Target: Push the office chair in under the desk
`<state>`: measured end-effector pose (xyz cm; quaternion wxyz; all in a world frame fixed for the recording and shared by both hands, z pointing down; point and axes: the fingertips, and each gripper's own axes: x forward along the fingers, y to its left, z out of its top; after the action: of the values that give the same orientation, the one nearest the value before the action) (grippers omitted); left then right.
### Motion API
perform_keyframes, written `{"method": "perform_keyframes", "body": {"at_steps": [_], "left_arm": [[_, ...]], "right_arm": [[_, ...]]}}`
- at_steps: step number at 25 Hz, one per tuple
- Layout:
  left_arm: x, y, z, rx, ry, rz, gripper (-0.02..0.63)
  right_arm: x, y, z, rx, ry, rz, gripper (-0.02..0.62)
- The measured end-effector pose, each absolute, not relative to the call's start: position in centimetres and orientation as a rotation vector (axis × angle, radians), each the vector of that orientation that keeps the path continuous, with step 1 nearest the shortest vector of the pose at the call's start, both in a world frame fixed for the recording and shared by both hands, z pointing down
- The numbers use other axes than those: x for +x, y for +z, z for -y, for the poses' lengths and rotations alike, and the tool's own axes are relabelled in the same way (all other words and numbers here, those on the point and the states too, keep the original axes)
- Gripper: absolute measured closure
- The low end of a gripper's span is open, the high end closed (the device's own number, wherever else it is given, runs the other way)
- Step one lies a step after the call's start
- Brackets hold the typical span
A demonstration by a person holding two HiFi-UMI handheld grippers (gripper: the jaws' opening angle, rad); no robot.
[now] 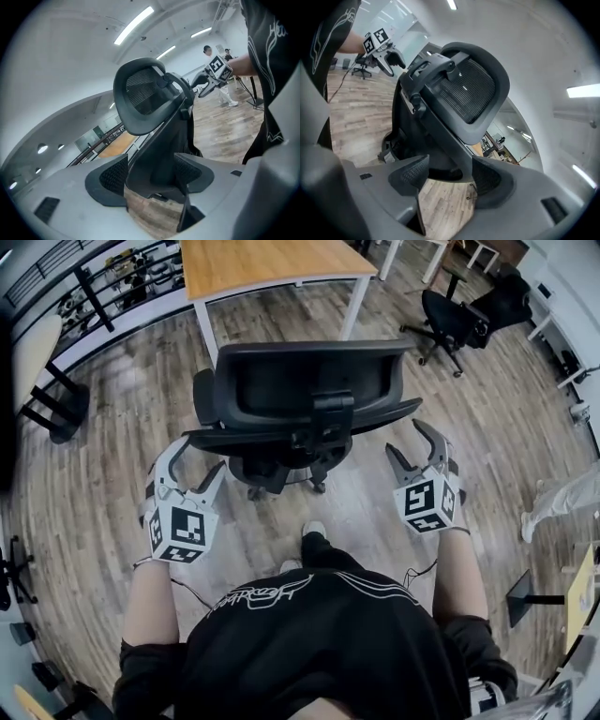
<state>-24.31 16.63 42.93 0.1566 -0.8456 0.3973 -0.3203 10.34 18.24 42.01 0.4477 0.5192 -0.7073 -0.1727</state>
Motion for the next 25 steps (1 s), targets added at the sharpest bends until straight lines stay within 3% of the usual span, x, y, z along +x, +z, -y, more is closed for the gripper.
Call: {"method": "perform_keyframes", "body": {"at_steps": [20, 25], "left_arm": [[-23.3, 44.6, -12.9, -2.172, -1.125, -1.076, 0.325], [-23.3, 44.8, -12.5, -2.15, -1.134, -1.06, 0.354]], "right_arm": [[13.0, 43.1, -11.9, 1.201, -0.572, 1.625, 0.307], [13.1, 43.1, -11.7, 1.213, -0.625, 1.609, 0.308]]}}
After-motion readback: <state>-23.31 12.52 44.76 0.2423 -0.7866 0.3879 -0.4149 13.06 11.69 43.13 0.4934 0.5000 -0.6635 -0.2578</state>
